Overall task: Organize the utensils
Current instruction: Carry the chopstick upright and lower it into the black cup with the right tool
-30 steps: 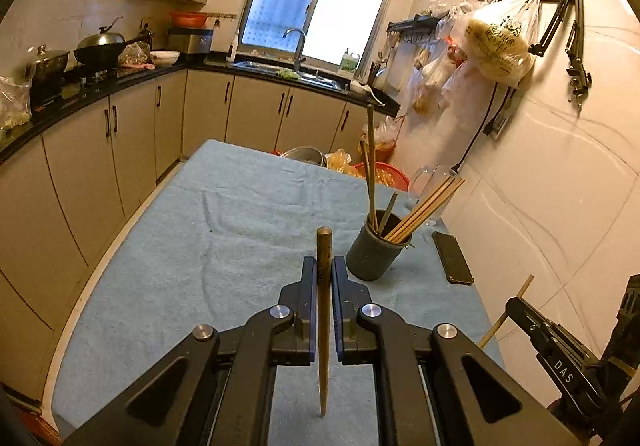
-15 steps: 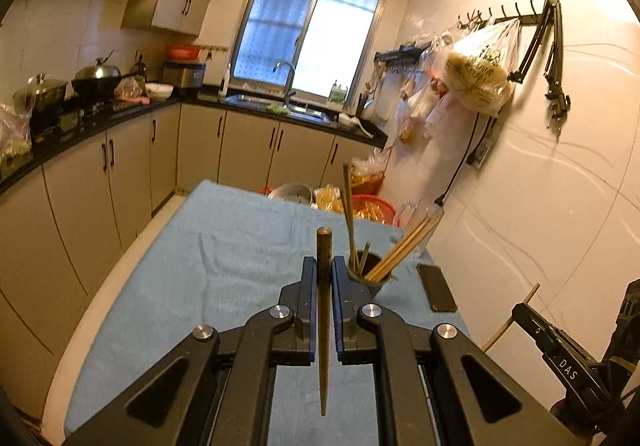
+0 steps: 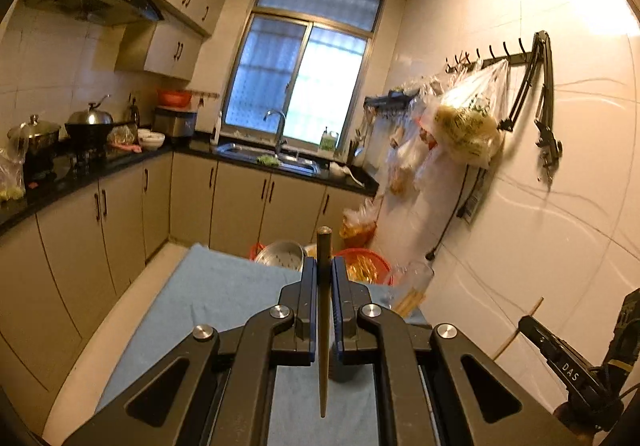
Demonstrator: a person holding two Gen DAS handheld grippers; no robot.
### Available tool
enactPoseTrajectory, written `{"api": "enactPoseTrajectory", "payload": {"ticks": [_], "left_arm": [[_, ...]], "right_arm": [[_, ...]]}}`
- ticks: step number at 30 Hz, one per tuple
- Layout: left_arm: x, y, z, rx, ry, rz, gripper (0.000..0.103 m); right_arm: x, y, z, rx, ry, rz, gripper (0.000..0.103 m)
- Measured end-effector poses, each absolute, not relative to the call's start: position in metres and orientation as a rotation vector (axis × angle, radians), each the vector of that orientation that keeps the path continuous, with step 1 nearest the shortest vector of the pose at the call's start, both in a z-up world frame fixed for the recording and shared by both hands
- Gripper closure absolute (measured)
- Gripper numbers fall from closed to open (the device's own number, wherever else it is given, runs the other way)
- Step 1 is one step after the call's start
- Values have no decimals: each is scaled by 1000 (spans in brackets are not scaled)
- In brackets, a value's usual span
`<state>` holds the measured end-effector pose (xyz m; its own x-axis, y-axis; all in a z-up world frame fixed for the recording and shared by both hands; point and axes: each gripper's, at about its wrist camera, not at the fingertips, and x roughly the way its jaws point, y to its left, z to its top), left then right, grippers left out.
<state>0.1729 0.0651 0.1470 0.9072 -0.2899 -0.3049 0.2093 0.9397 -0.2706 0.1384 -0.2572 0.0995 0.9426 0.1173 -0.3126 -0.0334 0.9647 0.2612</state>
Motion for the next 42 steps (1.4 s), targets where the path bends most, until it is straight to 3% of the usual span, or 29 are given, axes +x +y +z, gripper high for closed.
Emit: {"api": "enactPoseTrajectory", "payload": {"ticks": [13,42], "left_arm": [[232,36,167,-223,224,-273,96],[321,-27,79,-211,355,-330,96]], "right_arm": [[216,-269,110,289,297,74,96],[303,-273,51,349,316,-3,96]]}}
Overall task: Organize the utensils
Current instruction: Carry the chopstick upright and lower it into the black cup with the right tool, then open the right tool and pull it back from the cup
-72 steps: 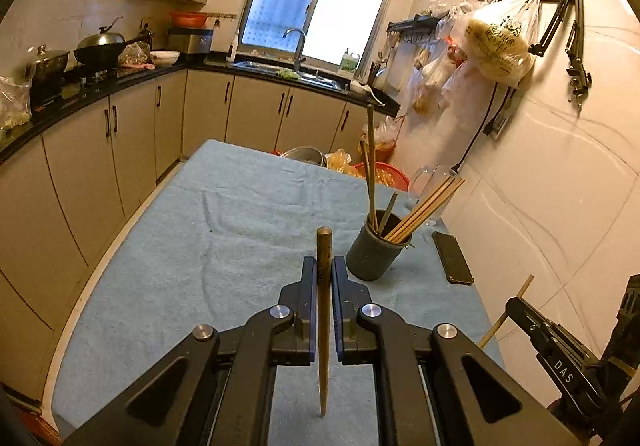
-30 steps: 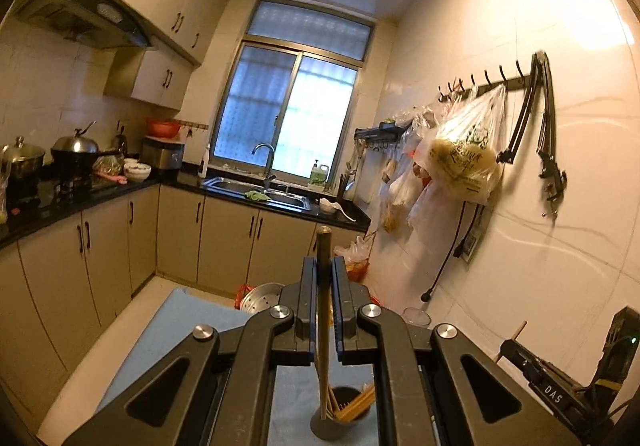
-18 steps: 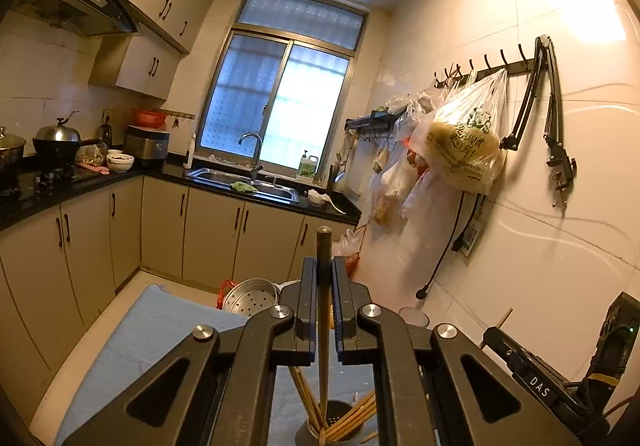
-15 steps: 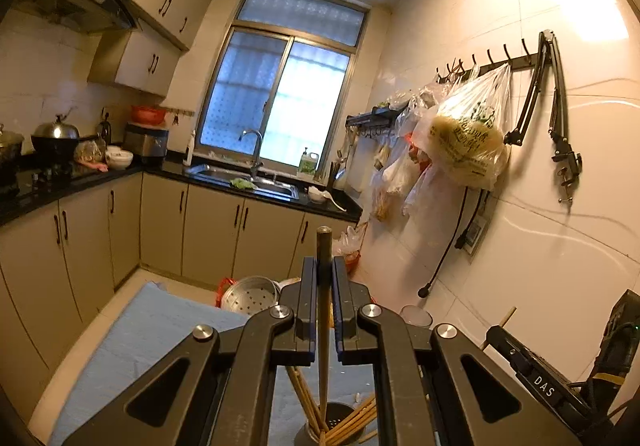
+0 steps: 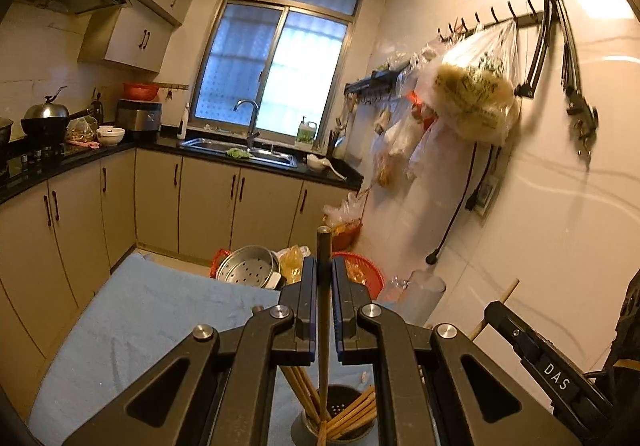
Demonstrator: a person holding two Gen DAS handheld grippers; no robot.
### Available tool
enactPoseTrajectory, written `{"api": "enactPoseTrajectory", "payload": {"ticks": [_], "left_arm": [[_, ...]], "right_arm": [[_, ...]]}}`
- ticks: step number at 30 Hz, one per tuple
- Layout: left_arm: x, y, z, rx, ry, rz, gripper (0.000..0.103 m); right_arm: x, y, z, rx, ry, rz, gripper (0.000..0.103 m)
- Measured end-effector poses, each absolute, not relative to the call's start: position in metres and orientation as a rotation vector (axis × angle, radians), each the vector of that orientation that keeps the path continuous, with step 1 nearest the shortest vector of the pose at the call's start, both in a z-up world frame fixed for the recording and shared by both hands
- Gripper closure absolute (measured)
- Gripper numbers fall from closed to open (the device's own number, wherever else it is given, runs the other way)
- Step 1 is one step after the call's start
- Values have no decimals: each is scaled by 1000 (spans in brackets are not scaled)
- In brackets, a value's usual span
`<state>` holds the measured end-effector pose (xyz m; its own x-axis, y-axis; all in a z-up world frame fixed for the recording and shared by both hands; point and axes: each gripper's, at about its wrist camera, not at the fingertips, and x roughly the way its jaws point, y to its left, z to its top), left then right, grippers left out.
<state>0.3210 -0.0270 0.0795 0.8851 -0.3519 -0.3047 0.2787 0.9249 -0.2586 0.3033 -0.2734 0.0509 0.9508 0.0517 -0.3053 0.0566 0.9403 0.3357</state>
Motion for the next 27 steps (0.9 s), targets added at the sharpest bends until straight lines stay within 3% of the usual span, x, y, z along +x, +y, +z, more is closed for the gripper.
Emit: {"api": "enactPoseTrajectory", "payload": {"ticks": [27], "left_arm": [[324,-36,41,-100,503,-362,95]], "right_arm": [[327,-263,-9,345,471,14,92]]}}
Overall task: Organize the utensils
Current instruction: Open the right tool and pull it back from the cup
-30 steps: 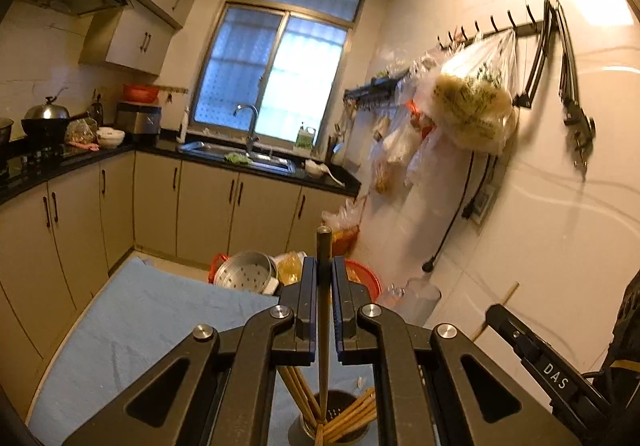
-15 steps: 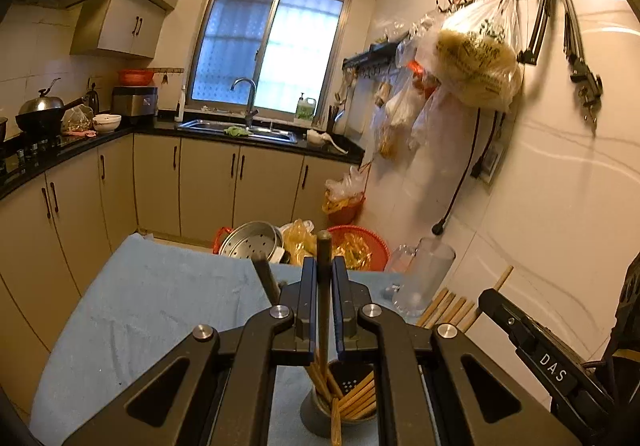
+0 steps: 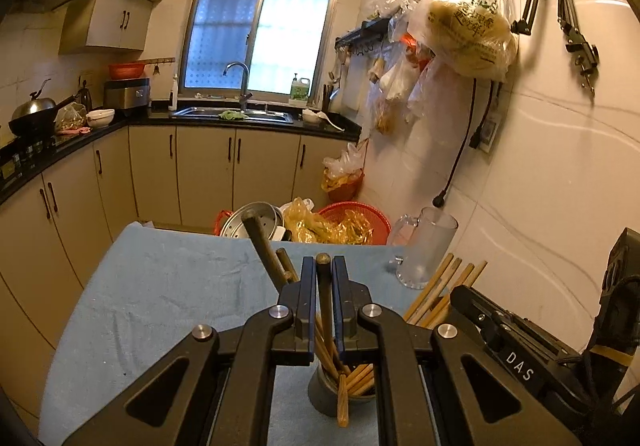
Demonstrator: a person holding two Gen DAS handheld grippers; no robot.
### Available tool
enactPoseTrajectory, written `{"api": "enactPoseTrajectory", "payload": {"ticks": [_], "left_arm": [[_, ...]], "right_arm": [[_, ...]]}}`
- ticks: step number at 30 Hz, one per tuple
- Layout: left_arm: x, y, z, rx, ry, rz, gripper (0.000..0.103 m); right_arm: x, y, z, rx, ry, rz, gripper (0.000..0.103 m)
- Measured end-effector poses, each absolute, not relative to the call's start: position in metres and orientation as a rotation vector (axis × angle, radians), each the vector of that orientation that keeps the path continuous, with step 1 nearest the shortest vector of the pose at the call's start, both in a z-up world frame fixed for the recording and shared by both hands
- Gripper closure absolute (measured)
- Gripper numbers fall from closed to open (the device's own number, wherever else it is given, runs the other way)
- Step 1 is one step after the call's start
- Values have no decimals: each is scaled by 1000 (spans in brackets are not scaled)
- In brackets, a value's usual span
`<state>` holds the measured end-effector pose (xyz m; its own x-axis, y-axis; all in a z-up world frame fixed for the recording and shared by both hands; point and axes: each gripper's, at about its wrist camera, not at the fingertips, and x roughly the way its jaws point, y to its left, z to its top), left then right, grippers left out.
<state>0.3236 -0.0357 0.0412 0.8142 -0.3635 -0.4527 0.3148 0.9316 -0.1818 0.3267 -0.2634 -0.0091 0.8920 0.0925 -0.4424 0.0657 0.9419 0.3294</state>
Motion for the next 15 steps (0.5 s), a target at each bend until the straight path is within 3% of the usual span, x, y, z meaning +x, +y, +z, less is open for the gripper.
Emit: {"api": "enactPoseTrajectory", "payload": {"ticks": [4,6,7,13,15], "left_arm": [[320,-28,44,-128,536,-390,77],[310,-21,51,-141,510,-379,56],[302,-16,56,-142,492,-366,52],[242,12,78,-111,496,-296,46],[218,20,77,-85,518,-269,37]], "right_arm": [[322,-270,-8,383,505,18,88],[311,-273,-3,397,489,26,82],[302,-273,3,391,475,17,80],[236,-270,27,383,433,46,69],[209,-266,32,387,415,61,59]]}}
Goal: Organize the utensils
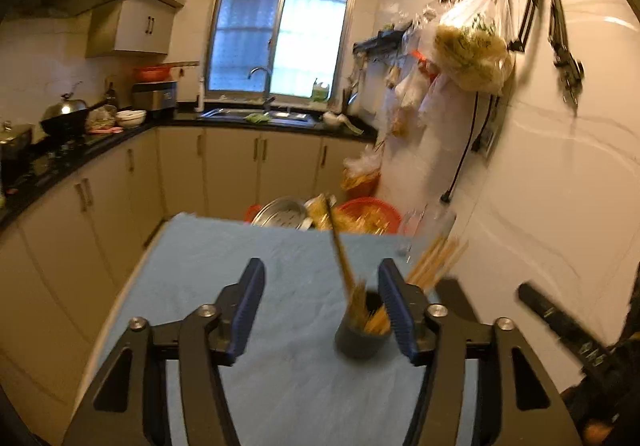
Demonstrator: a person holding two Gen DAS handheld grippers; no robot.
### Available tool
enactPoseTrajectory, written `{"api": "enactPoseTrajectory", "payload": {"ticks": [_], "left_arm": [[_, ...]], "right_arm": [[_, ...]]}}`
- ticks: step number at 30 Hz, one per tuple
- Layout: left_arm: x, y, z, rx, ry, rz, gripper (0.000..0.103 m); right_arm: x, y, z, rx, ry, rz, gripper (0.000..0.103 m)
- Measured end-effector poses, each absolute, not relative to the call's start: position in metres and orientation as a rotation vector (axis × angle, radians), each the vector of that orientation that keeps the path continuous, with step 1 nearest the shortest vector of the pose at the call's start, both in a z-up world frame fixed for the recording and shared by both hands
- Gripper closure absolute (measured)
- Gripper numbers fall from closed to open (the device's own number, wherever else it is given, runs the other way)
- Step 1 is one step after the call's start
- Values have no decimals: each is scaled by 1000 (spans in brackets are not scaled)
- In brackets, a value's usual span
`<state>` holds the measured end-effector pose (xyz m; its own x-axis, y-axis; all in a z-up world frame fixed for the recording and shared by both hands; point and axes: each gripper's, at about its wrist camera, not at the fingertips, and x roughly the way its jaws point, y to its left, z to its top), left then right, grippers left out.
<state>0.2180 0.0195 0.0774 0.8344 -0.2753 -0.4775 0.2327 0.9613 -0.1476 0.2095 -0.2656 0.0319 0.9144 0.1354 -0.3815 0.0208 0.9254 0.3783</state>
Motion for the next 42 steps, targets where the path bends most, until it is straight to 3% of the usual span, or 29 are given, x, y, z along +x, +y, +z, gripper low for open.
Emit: {"api": "enactPoseTrajectory", "payload": {"ticks": [2,5,20,22,24,42], "left_arm": [[191,27,72,-75,543,-232,32],[151,30,58,-40,586,-213,29],[47,38,61,58,563,-105,24],[39,40,66,65,538,-81,18],[33,40,71,67,516,-61,14],[26,40,73,67,513,-58,14]], "right_arm": [[176,-259,34,377,412,70,42],[135,-248,34,356,406,80,36],[20,-204,30,188,447,43,35],[14,-206,36,194,430,42,34],[7,-207,41,205,411,45,33],[-1,-202,45,184,396,37,33]]}}
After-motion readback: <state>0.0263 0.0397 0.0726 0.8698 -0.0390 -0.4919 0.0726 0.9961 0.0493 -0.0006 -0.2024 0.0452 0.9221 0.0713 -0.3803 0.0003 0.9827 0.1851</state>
